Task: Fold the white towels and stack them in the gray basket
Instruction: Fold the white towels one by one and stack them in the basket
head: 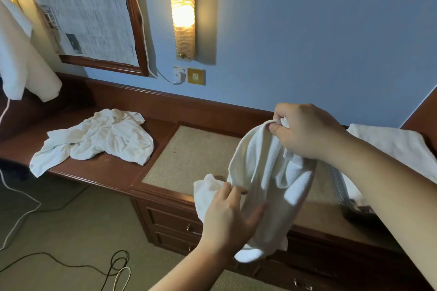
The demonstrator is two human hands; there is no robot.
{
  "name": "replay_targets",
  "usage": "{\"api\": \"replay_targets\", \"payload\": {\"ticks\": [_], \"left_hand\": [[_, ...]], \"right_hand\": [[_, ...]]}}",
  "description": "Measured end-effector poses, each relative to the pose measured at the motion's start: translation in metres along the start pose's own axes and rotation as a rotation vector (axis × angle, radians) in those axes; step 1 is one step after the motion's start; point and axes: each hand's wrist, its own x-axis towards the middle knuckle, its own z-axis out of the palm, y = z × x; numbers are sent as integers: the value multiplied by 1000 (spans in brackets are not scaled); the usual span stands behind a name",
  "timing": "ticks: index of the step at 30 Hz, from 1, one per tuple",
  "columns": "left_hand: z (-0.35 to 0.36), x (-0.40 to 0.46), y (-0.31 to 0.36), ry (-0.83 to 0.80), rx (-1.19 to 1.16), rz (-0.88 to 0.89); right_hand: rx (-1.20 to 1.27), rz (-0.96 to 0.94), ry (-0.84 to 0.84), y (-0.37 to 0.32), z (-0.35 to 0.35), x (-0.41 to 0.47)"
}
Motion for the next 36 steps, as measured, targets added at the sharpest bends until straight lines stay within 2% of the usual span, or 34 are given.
{"api": "replay_targets", "payload": {"ticks": [4,10,18,21,23,26,29,32,36], "left_hand": [[13,8,-12,55,29,-14],[24,11,-30,-82,-18,43],[29,0,-56,-135,-71,-60],[14,-2,-72,-171,-102,32],[-3,0,-81,-126,-75,135],[-34,5,-89,-51,-5,355],[-60,8,-95,-89,117,542],[-77,8,-103,-167,155,577],[-94,2,-117,-253,146,534]], "right_hand": [[2,-4,5,-6,-4,3],[17,11,26,-10,-9,4],[-9,86,92,0,-29,18],[-6,129,106,7,-35,21],[-14,156,110,15,-35,22],[-1,197,102,26,-30,20],[16,217,83,34,-20,14],[18,215,47,38,-1,6],[32,247,-2,44,26,-8]]}}
